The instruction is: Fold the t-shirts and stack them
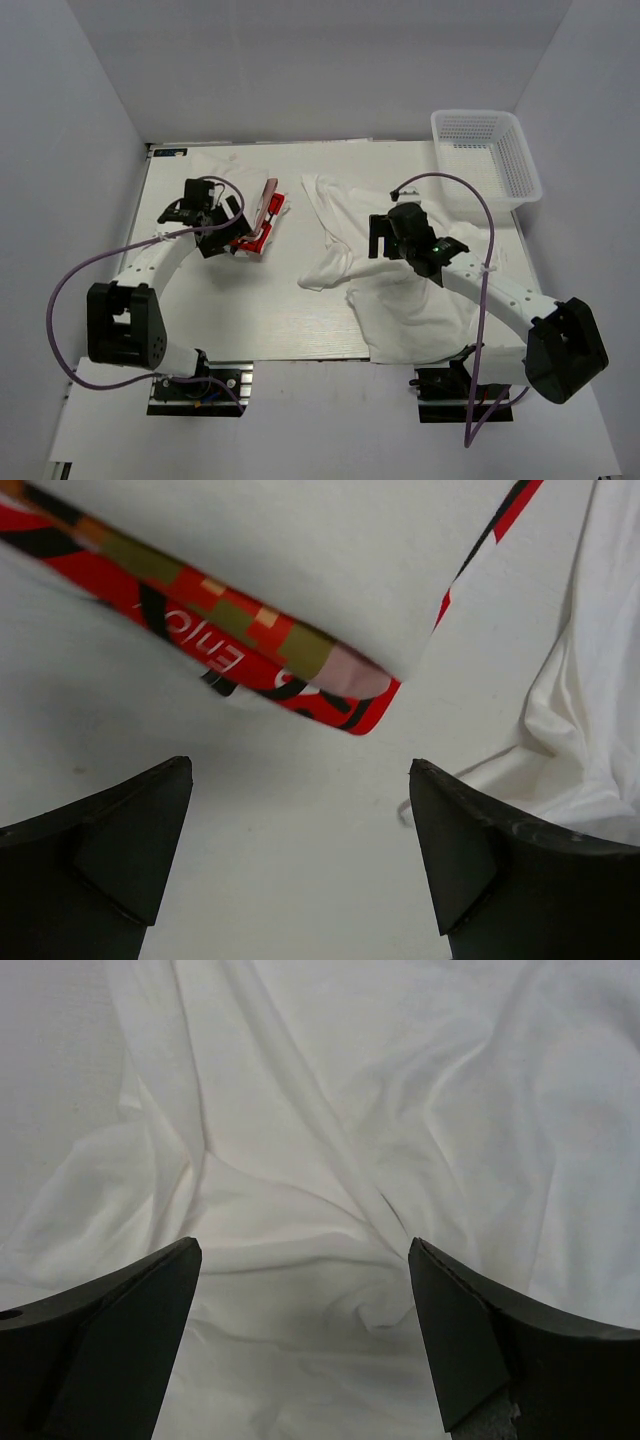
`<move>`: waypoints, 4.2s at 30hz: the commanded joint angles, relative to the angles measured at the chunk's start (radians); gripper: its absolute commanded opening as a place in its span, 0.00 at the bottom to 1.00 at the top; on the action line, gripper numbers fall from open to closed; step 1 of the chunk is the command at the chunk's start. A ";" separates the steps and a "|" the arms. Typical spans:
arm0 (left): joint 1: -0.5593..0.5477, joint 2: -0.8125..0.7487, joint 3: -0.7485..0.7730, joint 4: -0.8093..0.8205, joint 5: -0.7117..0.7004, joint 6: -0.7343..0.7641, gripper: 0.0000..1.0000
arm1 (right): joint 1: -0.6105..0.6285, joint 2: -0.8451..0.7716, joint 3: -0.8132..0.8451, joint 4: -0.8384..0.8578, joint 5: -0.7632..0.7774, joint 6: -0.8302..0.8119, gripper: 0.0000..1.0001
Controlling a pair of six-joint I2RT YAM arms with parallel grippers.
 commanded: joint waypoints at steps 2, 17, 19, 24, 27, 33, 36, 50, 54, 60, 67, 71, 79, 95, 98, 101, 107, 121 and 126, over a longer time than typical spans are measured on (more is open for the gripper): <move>-0.014 0.041 -0.094 0.307 0.207 0.010 1.00 | 0.003 0.006 -0.021 0.039 -0.062 -0.014 0.90; 0.009 0.387 0.143 0.356 0.076 0.063 0.89 | 0.003 -0.023 -0.010 -0.057 0.123 -0.030 0.90; 0.018 0.475 0.211 0.332 0.076 0.072 0.89 | 0.002 -0.026 0.002 -0.080 0.128 -0.031 0.90; 0.036 0.575 0.338 0.331 0.076 0.070 0.87 | 0.002 -0.020 0.005 -0.110 0.134 -0.022 0.90; 0.058 0.599 0.369 0.347 0.044 0.034 0.87 | 0.000 0.000 0.013 -0.136 0.148 -0.018 0.90; 0.105 0.671 0.479 0.338 -0.019 -0.054 0.90 | -0.002 0.036 0.051 -0.174 0.171 -0.007 0.90; 0.125 0.711 0.530 0.357 -0.019 -0.075 0.90 | 0.000 0.042 0.053 -0.174 0.179 -0.005 0.90; 0.121 0.677 0.612 0.337 0.020 -0.109 0.99 | -0.006 0.069 0.062 -0.200 0.170 0.061 0.90; 0.080 0.508 0.319 0.385 0.300 -0.091 0.99 | -0.014 0.037 0.068 -0.182 0.176 0.142 0.90; -0.115 0.330 0.042 0.407 0.518 -0.060 0.99 | -0.058 0.033 0.068 -0.208 0.177 0.254 0.90; -0.353 0.388 0.180 0.217 0.219 0.075 0.99 | -0.100 -0.027 0.010 -0.199 0.111 0.263 0.90; -0.414 0.478 0.270 0.168 0.141 0.109 0.99 | -0.110 -0.107 -0.033 -0.189 0.090 0.237 0.90; -0.487 0.526 0.350 0.096 -0.018 0.088 0.03 | -0.127 -0.161 -0.044 -0.265 0.179 0.219 0.90; -0.280 0.242 0.169 -0.092 -0.303 -0.051 0.35 | -0.121 -0.035 -0.027 -0.219 0.073 0.075 0.90; -0.289 0.146 0.160 0.104 -0.038 0.107 0.77 | -0.124 -0.053 -0.033 -0.212 0.091 0.085 0.90; -0.309 0.118 0.148 0.244 0.163 0.170 0.99 | -0.127 -0.099 -0.047 -0.208 0.104 0.098 0.90; -0.433 0.344 0.300 0.203 0.220 0.190 0.99 | -0.130 -0.157 -0.090 -0.223 0.114 0.131 0.90; -0.580 0.797 0.764 -0.089 -0.063 0.134 0.21 | -0.152 -0.237 -0.145 -0.234 0.160 0.130 0.90; -0.556 0.710 0.699 -0.158 -0.302 0.008 0.00 | -0.153 -0.234 -0.159 -0.220 0.147 0.125 0.90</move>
